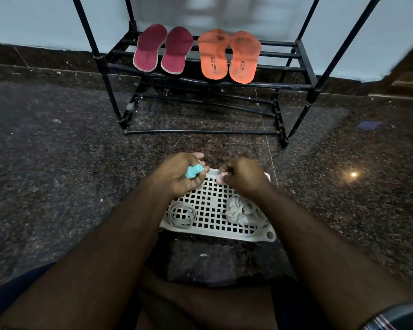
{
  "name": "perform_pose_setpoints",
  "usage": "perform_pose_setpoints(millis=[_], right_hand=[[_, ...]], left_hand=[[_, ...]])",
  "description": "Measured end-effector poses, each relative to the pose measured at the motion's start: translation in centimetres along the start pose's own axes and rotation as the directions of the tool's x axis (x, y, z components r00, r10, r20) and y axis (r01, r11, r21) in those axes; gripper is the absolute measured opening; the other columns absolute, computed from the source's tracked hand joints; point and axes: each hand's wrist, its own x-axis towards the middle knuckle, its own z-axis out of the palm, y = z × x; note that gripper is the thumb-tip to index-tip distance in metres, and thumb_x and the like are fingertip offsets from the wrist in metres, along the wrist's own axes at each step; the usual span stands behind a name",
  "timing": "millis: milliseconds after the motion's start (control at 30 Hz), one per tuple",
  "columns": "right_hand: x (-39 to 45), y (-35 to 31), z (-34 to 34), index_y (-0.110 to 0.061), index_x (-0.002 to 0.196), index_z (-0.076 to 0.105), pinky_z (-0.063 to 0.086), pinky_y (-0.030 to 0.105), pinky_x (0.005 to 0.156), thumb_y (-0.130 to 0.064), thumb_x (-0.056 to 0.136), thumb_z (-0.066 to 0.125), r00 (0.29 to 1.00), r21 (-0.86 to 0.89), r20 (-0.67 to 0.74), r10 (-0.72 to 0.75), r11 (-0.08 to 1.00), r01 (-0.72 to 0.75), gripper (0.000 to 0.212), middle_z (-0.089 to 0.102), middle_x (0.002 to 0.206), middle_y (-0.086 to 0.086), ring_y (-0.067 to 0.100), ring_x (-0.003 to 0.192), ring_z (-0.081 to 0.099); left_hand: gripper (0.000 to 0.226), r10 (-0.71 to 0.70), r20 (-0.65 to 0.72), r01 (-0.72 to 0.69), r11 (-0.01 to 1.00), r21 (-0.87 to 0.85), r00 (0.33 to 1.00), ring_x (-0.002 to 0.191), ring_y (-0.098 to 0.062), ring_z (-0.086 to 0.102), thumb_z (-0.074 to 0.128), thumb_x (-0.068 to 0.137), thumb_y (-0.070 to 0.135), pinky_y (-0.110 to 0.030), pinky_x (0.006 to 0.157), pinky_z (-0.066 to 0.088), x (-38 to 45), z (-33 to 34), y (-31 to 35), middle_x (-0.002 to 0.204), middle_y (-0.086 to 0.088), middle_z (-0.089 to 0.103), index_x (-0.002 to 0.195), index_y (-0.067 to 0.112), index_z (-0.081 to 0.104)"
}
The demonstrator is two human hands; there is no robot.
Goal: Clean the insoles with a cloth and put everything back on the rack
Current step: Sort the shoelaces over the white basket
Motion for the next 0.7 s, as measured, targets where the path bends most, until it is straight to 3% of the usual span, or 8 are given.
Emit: perform_pose_setpoints(millis=[167, 333, 433, 500, 567, 700], right_hand=[[0.1, -0.3, 0.6, -0.020, 0.091, 0.071, 0.052, 0.028, 0.073, -0.018, 0.085, 0.071, 0.998, -0.069, 0.028, -0.048, 0.996, 0.050, 0.007, 0.070, 0.088, -0.004, 0.013, 0.080, 0.065], [0.1, -0.3, 0.7, -0.019, 0.100, 0.072, 0.048, 0.024, 0.076, -0.012, 0.086, 0.068, 0.997, -0.138, 0.056, -0.060, 0.988, 0.067, 0.016, 0.071, 0.100, 0.000, 0.014, 0.087, 0.065], [-0.2, -0.6, -0.6, -0.018, 0.110, 0.070, 0.044, 0.020, 0.069, -0.011, 0.085, 0.071, 1.000, 0.043, -0.025, 0.015, 0.999, -0.014, 0.026, 0.070, 0.108, -0.004, 0.005, 0.084, 0.061], [-0.3, -1.4, -2.3, -0.018, 0.112, 0.070, 0.052, 0.021, 0.074, -0.012, 0.085, 0.073, 0.995, 0.272, -0.092, 0.035, 0.962, -0.008, 0.027, 0.071, 0.108, -0.008, 0.003, 0.084, 0.064], [-0.7, -2.4, -3.5, -0.019, 0.109, 0.071, 0.058, 0.029, 0.080, -0.013, 0.082, 0.077, 0.999, 0.463, -0.047, -0.002, 0.886, 0.023, 0.028, 0.073, 0.100, -0.007, 0.006, 0.085, 0.069], [-1.3, -3.4, -3.3, -0.019, 0.098, 0.073, 0.061, 0.039, 0.074, -0.018, 0.080, 0.079, 0.998, 0.405, -0.029, -0.048, 0.913, 0.056, 0.019, 0.074, 0.089, -0.007, 0.008, 0.077, 0.071]], left_hand=[[0.016, -0.020, -0.010, 0.020, 0.999, 0.030, 1.000, 0.087, -0.023, 0.068, 0.049, 0.101, 0.001, -0.022, 0.049, 0.054, 0.3, -0.1, -0.1, 0.122, -0.023, 0.062, 0.109, 0.005, 0.061], [0.018, -0.017, -0.019, 0.018, 0.998, 0.052, 1.000, 0.078, -0.021, 0.071, 0.059, 0.099, 0.010, -0.022, 0.052, 0.057, 0.3, 0.0, -0.3, 0.117, -0.024, 0.067, 0.115, 0.003, 0.063], [0.023, -0.007, -0.022, 0.009, 0.998, 0.069, 1.000, 0.078, -0.020, 0.070, 0.064, 0.097, 0.015, -0.022, 0.052, 0.057, 0.4, -0.1, -0.4, 0.117, -0.025, 0.069, 0.115, 0.000, 0.063], [0.029, 0.002, -0.026, 0.000, 0.997, 0.073, 1.000, 0.075, -0.019, 0.070, 0.065, 0.096, 0.018, -0.022, 0.053, 0.058, 0.4, 0.0, -0.4, 0.115, -0.024, 0.069, 0.117, -0.002, 0.062], [0.034, 0.018, -0.026, -0.016, 0.997, 0.082, 0.999, 0.069, -0.018, 0.068, 0.066, 0.095, 0.021, -0.021, 0.051, 0.056, 0.5, 0.1, -0.5, 0.109, -0.022, 0.070, 0.118, -0.003, 0.062], [0.033, 0.055, -0.022, -0.052, 0.989, 0.135, 0.998, 0.066, -0.017, 0.070, 0.069, 0.093, 0.023, -0.022, 0.051, 0.055, 0.3, 0.4, -1.0, 0.095, -0.018, 0.071, 0.112, -0.003, 0.062]])
